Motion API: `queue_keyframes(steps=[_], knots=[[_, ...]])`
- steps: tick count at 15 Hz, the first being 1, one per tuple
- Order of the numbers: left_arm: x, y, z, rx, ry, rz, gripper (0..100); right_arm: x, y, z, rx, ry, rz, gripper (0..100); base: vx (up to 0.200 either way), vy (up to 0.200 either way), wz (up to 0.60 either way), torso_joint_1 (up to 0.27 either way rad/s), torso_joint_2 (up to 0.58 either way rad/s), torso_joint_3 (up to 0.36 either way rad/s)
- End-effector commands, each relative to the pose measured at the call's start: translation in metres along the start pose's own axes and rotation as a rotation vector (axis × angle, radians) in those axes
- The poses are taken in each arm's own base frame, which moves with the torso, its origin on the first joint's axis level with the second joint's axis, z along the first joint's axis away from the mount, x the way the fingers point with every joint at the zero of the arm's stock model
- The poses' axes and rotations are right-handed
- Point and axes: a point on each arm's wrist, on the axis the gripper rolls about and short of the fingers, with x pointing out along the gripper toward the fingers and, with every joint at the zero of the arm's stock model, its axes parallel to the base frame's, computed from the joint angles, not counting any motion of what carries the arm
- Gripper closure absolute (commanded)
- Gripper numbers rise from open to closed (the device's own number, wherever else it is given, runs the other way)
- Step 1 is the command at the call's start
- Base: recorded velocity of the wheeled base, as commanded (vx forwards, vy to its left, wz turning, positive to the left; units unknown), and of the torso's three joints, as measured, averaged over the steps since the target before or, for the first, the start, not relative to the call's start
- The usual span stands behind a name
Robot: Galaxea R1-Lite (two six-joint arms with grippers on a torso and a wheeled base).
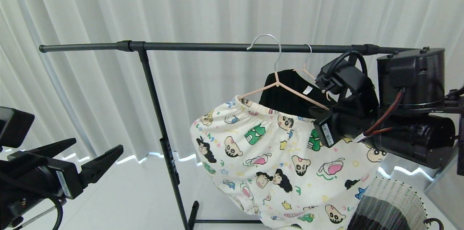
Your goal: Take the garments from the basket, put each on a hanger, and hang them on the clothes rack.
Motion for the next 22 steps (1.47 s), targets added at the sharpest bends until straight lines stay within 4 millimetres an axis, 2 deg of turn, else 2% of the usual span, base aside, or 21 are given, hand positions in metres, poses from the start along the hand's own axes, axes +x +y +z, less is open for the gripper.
queue_keyframes(steps=[1, 4, 6, 9, 12, 14, 18, 22], knots=[[0.011, 0.007, 0.008, -0.029, 0.009, 0.050, 0, 0.003, 0.001, -0.006, 0.000, 0.033, -0.029, 100, 0.000, 0.000, 0.00, 0.000, 0.00, 0.000], [0.023, 0.013, 0.017, -0.050, 0.014, 0.163, 0, 0.008, 0.005, -0.018, -0.034, 0.146, -0.051, 100, 0.000, 0.000, 0.00, 0.000, 0.00, 0.000], [0.029, 0.016, 0.018, -0.045, 0.033, 0.247, 0, 0.026, 0.011, -0.023, 0.026, 0.196, -0.096, 100, 0.000, 0.000, 0.00, 0.000, 0.00, 0.000], [0.030, 0.017, 0.018, -0.003, 0.046, 0.297, 0, 0.056, 0.019, -0.019, 0.146, 0.246, -0.170, 100, 0.000, 0.000, 0.00, 0.000, 0.00, 0.000], [0.030, 0.017, 0.017, 0.012, 0.052, 0.297, 0, 0.075, 0.023, -0.012, 0.249, 0.304, -0.298, 100, 0.000, 0.000, 0.00, 0.000, 0.00, 0.000], [0.031, 0.017, 0.017, 0.029, 0.056, 0.292, 0, 0.085, 0.025, -0.006, 0.294, 0.284, -0.364, 100, 0.000, 0.000, 0.00, 0.000, 0.00, 0.000], [0.031, 0.017, 0.016, 0.028, 0.058, 0.292, 0, 0.088, 0.021, 0.009, 0.301, 0.224, -0.463, 100, 0.000, 0.000, 0.00, 0.000, 0.00, 0.000], [0.030, 0.011, 0.017, 0.035, 0.050, 0.261, 0, 0.087, 0.019, 0.015, 0.293, 0.199, -0.528, 100, 0.050, 0.000, 0.00, 0.001, 0.00, 0.001]])
